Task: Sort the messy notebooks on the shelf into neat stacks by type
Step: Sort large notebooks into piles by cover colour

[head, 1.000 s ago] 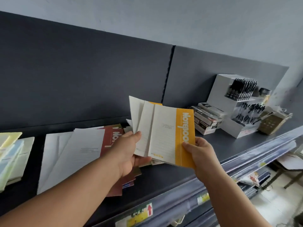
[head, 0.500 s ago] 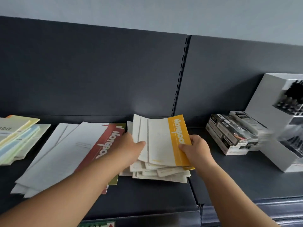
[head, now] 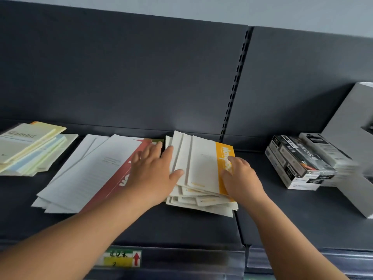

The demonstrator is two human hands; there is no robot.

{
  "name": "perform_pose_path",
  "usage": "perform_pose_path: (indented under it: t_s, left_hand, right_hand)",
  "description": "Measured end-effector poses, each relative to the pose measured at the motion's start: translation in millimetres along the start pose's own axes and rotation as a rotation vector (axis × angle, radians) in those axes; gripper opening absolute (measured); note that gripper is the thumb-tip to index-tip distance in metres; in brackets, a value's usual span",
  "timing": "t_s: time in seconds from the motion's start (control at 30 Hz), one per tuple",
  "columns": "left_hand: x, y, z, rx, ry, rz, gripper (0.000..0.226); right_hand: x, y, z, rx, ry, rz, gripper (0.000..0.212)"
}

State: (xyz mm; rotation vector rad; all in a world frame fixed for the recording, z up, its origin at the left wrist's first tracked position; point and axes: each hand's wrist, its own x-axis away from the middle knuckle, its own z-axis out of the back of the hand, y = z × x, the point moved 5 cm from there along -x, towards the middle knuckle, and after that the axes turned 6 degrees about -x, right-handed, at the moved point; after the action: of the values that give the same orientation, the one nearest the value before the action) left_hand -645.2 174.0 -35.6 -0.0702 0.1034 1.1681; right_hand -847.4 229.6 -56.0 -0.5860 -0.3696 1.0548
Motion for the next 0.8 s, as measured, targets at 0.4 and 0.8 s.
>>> perform_pose_path:
  t_s: [0.4, 0.8]
  left_hand:
    - [73.8, -123.8, 26.9, 0.004, 0.130, 0.120, 0.070]
    - [246.6, -389.1, 52.4, -0.132, 0.142, 0.426, 0.074]
  right_hand:
    - [73.0, -136.9, -59.3, 0.181, -0.009, 0.405, 0.049]
    - [215.2, -353.0, -222.0, 0.134, -0.183, 0.715, 0.054]
